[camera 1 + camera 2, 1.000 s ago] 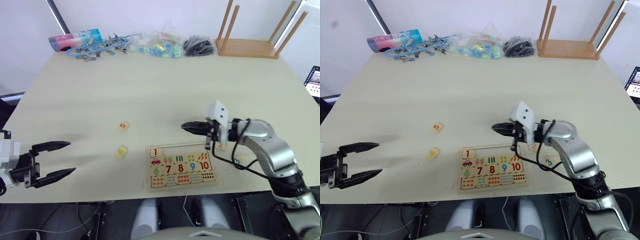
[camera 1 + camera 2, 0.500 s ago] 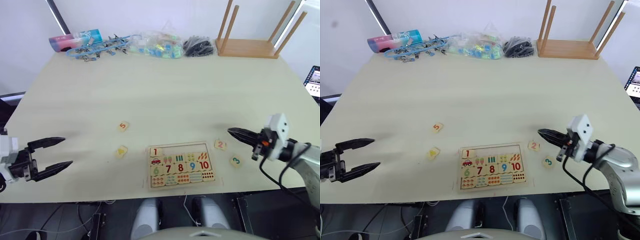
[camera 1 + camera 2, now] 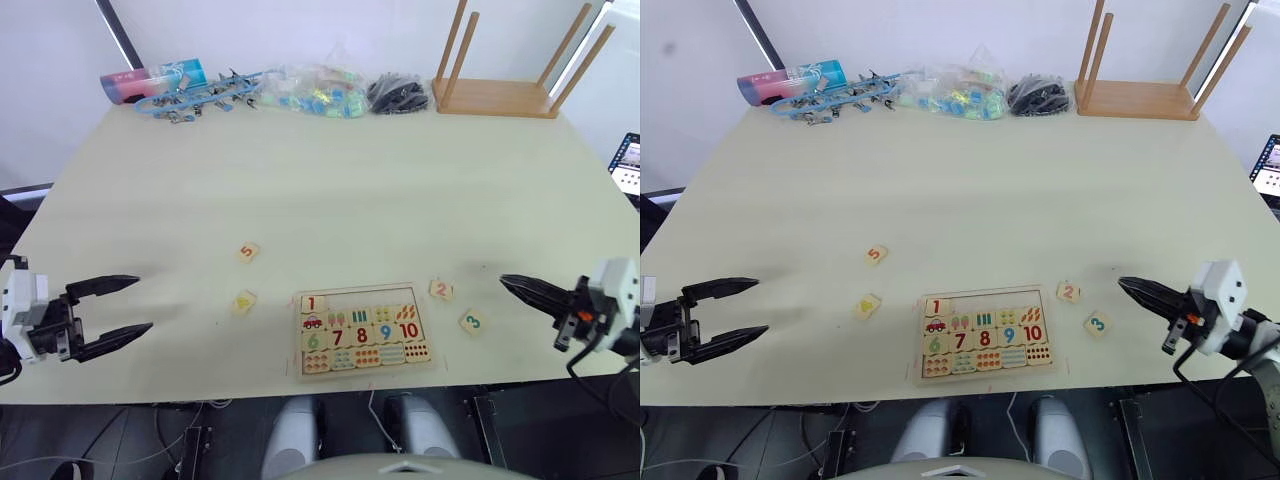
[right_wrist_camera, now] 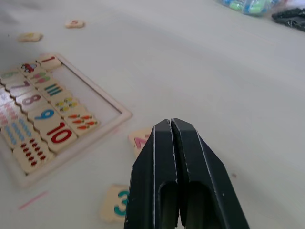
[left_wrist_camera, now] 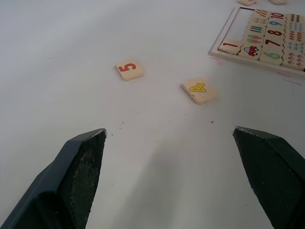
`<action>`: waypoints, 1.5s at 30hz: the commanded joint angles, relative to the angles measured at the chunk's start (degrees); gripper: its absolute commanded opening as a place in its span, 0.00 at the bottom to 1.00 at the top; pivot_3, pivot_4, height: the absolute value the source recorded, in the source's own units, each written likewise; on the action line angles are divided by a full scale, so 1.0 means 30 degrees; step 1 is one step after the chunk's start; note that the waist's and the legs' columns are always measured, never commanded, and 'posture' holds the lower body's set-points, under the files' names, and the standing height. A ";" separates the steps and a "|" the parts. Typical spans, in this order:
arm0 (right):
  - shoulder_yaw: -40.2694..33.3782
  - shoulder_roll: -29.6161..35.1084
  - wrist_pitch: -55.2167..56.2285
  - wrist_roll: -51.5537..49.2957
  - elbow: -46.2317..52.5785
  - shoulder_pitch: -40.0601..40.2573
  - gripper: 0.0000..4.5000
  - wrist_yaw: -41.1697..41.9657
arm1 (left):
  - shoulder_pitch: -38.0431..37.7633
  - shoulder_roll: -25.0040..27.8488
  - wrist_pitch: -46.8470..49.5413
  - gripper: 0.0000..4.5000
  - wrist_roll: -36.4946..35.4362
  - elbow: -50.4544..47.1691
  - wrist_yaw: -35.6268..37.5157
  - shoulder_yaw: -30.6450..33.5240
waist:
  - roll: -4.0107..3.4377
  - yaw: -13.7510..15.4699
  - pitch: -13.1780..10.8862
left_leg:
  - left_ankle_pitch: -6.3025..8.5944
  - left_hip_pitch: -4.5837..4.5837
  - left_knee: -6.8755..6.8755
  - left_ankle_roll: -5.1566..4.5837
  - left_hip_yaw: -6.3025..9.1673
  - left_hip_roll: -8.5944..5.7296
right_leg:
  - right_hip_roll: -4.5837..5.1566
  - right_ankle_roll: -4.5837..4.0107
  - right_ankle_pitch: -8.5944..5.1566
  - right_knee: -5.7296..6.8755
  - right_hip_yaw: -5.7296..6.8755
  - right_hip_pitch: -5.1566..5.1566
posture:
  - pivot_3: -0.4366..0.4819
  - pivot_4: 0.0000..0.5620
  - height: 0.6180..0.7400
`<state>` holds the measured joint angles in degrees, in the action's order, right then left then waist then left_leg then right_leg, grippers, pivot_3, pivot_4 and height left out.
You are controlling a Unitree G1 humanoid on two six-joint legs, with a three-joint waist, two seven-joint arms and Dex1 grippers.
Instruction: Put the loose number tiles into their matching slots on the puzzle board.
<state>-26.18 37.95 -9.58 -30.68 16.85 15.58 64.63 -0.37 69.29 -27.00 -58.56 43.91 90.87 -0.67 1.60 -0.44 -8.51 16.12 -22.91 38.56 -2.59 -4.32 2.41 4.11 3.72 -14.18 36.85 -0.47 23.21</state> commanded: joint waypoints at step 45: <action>-0.3236 0.0849 0.8082 -0.1849 -0.9670 0.1171 0.98 0.7015 | -0.2121 -0.0577 0.0730 1.00 -0.0284 -0.3449 0.0544 0.2380 | -0.0078 0.0014 -0.0002 | 0.0001 0.0060 0.0001 0.0002 -0.0013 0.0039 | -0.0001 -0.0003 0.0000 0.0001 -0.0016 -0.0041 | 0.48 0.27 0.98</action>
<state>-34.69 39.66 13.97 -35.46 -12.30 19.17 85.63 -6.60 67.16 -25.27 -58.73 34.47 90.87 4.38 1.37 -0.40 -8.52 16.12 -22.73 38.57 -2.58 -4.35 2.53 4.11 3.72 -14.18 36.85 -0.52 23.09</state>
